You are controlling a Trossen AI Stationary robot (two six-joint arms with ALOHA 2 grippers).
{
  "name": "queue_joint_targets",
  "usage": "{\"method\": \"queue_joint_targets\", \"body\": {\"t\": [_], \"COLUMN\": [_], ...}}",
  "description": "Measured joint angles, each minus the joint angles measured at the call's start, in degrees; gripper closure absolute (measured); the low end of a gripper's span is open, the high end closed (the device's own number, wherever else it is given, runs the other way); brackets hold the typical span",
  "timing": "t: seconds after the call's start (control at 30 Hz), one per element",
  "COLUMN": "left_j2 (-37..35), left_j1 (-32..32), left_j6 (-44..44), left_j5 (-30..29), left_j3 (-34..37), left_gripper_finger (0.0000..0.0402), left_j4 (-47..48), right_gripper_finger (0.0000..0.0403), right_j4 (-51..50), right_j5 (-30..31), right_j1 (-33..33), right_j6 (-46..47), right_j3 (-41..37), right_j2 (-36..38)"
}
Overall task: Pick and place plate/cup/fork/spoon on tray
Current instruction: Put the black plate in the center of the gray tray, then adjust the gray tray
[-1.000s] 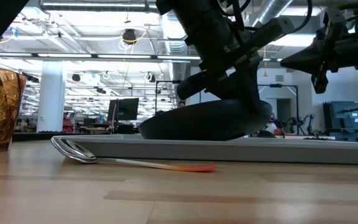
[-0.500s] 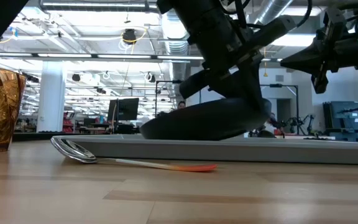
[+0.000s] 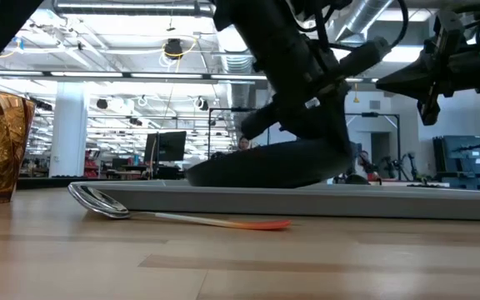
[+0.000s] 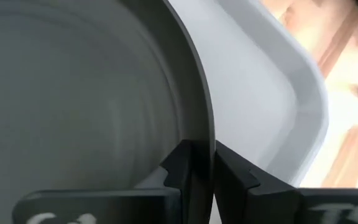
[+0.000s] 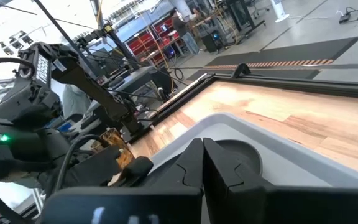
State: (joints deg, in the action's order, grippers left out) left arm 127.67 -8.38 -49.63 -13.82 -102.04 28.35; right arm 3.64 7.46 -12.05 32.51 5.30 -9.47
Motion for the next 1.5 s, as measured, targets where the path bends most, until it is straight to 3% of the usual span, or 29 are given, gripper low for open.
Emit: {"method": "queue_joint_targets", "body": {"t": [0.3,0.73,1.13,1.3,1.4,1.5], "left_j2": [4.74,4.91,0.90,-5.11,-9.51,-13.94], "left_j1": [0.08,0.41,0.56,0.65,1.17,1.96], "left_j6": [-1.71,-3.36,3.73,7.26,9.58,11.23], "left_j5": [1.79,5.03,5.96,0.66,0.47,3.13], "left_j3": [-0.57,-0.57,-3.08,-2.10,1.34,8.44], "left_gripper_finger": [0.0376,0.0300,0.0290,0.0327,0.0384,0.0395], "left_j4": [-3.58,-2.45,-0.37,2.41,0.81,-7.02], "right_gripper_finger": [0.0386,0.0385,0.0370,0.0395,0.0394,0.0395], "right_j4": [0.10,-0.20,-0.57,-4.96,-12.28,-17.79], "right_j5": [0.00,-0.09,-1.10,-2.19,-1.14,0.21], "right_j1": [0.06,0.02,0.02,0.04,0.02,-0.04], "right_j6": [0.02,0.02,-1.33,-2.41,-2.62,-3.80], "right_j3": [0.02,0.00,0.00,0.30,2.53,4.77], "right_j2": [0.26,0.21,0.19,0.04,-0.64,-2.12]}}
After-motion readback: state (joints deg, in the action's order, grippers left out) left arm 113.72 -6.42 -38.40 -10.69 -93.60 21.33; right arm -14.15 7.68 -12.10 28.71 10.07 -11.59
